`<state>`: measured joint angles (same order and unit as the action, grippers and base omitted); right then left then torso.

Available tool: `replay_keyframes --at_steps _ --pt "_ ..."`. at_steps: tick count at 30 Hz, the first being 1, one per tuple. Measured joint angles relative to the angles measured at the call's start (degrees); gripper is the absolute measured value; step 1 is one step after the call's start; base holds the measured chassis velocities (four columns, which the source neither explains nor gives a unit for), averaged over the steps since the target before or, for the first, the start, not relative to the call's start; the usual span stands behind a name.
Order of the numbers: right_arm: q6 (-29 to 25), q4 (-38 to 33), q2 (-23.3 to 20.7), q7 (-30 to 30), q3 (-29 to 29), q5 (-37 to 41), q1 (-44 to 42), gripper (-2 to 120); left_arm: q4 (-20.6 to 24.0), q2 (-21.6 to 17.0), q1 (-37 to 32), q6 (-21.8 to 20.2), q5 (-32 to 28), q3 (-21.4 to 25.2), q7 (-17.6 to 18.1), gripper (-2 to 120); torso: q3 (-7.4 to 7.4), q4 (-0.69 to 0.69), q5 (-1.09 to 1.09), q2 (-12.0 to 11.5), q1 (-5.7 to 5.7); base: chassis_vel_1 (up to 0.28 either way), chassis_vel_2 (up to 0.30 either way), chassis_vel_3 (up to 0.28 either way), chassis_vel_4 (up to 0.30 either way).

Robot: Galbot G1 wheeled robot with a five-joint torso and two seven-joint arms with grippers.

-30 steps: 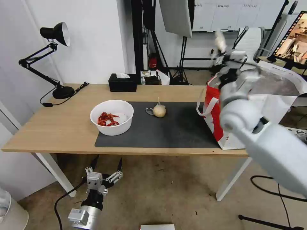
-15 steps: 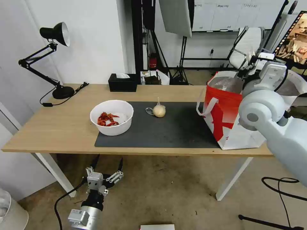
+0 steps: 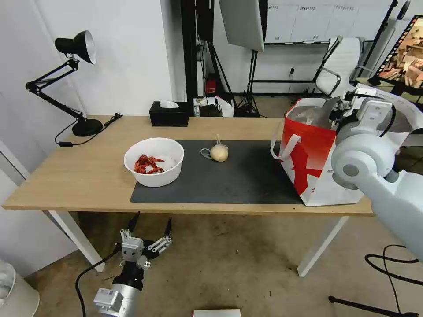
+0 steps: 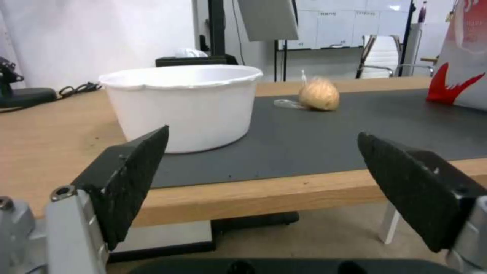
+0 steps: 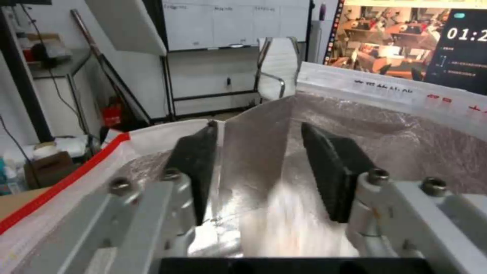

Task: Pick up the trash from the table and place it into the takeout bag.

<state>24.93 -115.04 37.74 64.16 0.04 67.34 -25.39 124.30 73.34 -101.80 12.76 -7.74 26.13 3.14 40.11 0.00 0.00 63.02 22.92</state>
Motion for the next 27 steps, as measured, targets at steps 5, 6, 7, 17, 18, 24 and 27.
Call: replay_keyframes --at_steps 5,6,7,17,18,24,27 --pt "-3.75 -1.45 -0.77 -4.92 1.23 -0.1 -1.53 70 0.57 0.05 -0.17 -0.02 0.01 0.12 0.0 100 0.0 0.0 0.0 0.0 0.0 0.0 0.0 0.0 0.0" --pt "-6.23 -2.16 -1.12 -8.11 1.97 0.08 -2.46 74 0.79 0.03 -0.19 -0.04 0.02 0.15 0.01 100 0.0 0.01 -0.01 0.0 0.0 0.0 0.0 0.0 0.0" --pt "-6.23 -2.16 -1.12 -8.11 1.97 0.08 -2.46 74 0.79 0.03 -0.19 -0.04 0.02 0.15 0.01 100 0.0 0.01 -0.01 0.0 0.0 0.0 0.0 0.0 0.0" --pt "-25.9 -10.74 -6.1 -44.38 7.85 -4.77 -23.99 100 3.49 1.96 -2.17 1.33 0.98 1.68 0.07 100 0.0 0.0 0.0 0.0 0.0 0.0 0.0 0.0 0.0" --pt "-25.9 -10.74 -6.1 -44.38 7.85 -4.77 -23.99 100 3.49 1.96 -2.17 1.33 0.98 1.68 0.07 100 0.0 0.0 0.0 0.0 0.0 0.0 0.0 0.0 0.0" --pt "-34.66 -10.57 -3.25 -55.19 13.53 -18.81 -42.26 100 4.68 3.21 -3.14 2.13 1.28 2.74 0.08 100 -0.01 -0.02 0.01 0.0 0.0 0.0 0.0 0.0 0.0" --pt "-37.43 -10.1 -0.87 -56.36 16.23 -23.7 -50.11 100 4.7 3.41 -3.19 2.41 1.33 2.75 0.09 100 -0.01 -0.02 0.01 0.0 -0.01 0.0 0.0 0.0 0.0"
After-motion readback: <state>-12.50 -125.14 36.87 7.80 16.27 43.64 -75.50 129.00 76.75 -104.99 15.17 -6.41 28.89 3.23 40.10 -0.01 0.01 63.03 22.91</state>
